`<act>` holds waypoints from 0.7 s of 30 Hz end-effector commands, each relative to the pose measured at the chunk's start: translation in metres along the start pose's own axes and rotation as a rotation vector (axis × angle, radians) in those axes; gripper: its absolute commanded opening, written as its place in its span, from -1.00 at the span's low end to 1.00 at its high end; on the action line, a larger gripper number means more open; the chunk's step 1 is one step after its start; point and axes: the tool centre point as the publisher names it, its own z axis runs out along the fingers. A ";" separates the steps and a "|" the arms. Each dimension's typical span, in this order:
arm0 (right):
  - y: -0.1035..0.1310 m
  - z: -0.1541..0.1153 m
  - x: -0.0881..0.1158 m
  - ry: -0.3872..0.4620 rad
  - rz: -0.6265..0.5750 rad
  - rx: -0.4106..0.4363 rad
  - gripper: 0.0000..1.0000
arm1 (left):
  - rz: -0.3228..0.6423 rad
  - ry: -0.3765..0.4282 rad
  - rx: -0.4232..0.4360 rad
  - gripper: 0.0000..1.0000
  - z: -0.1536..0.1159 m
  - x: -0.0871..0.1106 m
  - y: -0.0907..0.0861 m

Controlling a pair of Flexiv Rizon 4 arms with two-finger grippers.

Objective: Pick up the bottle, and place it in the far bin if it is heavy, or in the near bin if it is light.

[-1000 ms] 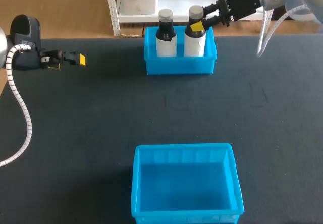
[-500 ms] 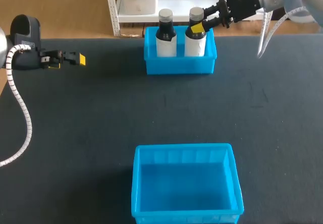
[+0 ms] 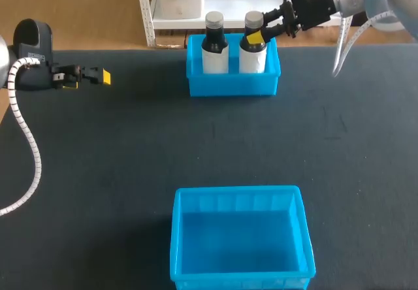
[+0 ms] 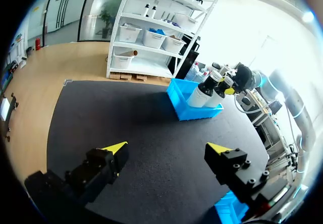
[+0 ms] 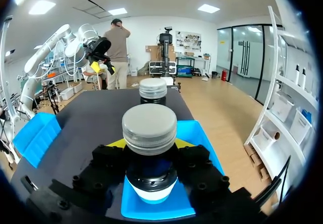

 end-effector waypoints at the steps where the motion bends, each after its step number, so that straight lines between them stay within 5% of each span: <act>1: -0.011 0.000 -0.002 0.001 0.004 -0.058 -1.00 | 0.000 0.000 0.000 1.00 0.000 0.000 0.000; 14: -0.015 0.001 -0.001 0.005 0.015 -0.059 -1.00 | 0.000 0.000 0.000 1.00 0.000 0.000 0.000; 17: -0.015 0.001 -0.002 0.015 0.014 -0.062 -0.04 | 0.000 0.000 0.000 1.00 0.000 0.000 0.000; 19: -0.015 0.001 -0.002 0.018 0.013 -0.063 1.00 | 0.000 0.000 0.000 1.00 0.000 0.000 0.000; 21: -0.015 0.001 -0.002 0.024 0.012 -0.063 1.00 | 0.000 0.000 0.000 1.00 0.000 0.000 0.000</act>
